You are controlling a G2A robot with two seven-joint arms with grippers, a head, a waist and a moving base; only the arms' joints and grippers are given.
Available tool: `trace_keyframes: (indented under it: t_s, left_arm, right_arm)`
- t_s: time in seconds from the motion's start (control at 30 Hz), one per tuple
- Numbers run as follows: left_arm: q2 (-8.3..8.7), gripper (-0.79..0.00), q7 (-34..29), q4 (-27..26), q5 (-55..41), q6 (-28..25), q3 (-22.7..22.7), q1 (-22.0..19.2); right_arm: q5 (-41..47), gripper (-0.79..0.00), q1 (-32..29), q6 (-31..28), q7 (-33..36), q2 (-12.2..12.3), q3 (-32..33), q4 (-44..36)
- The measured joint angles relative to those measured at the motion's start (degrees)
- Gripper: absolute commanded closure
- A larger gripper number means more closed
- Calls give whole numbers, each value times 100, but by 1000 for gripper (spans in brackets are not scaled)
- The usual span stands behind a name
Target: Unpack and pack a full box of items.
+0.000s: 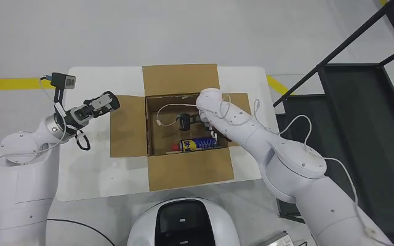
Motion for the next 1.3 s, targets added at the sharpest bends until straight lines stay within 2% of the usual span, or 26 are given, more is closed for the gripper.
trace_keyframes:
  t_s: [0.27,0.5,0.8,0.97,1.0,1.03,1.3]
  left_arm:
    - [0,-785,0,0,0,0,0,0]
    - [0,-785,0,0,0,0,0,0]
    - [0,-785,0,0,0,0,0,0]
    - [0,-785,0,0,0,0,0,0]
    - [0,-785,0,0,0,0,0,0]
    - [0,-785,0,0,0,0,0,0]
    - [0,-785,0,0,0,0,0,0]
  right_arm:
    - [-65,0,64,-57,-180,-180,6,277]
    - [9,0,224,-162,-407,-193,160,220]
    - [249,0,227,-439,-435,65,513,-252]
    - [308,0,52,-318,-230,283,729,-641]
    - [357,-308,17,-307,-224,321,784,-725]
    - [437,-785,-26,-326,-228,377,868,-850]
    - [771,-785,-528,-416,205,791,1345,-1608]
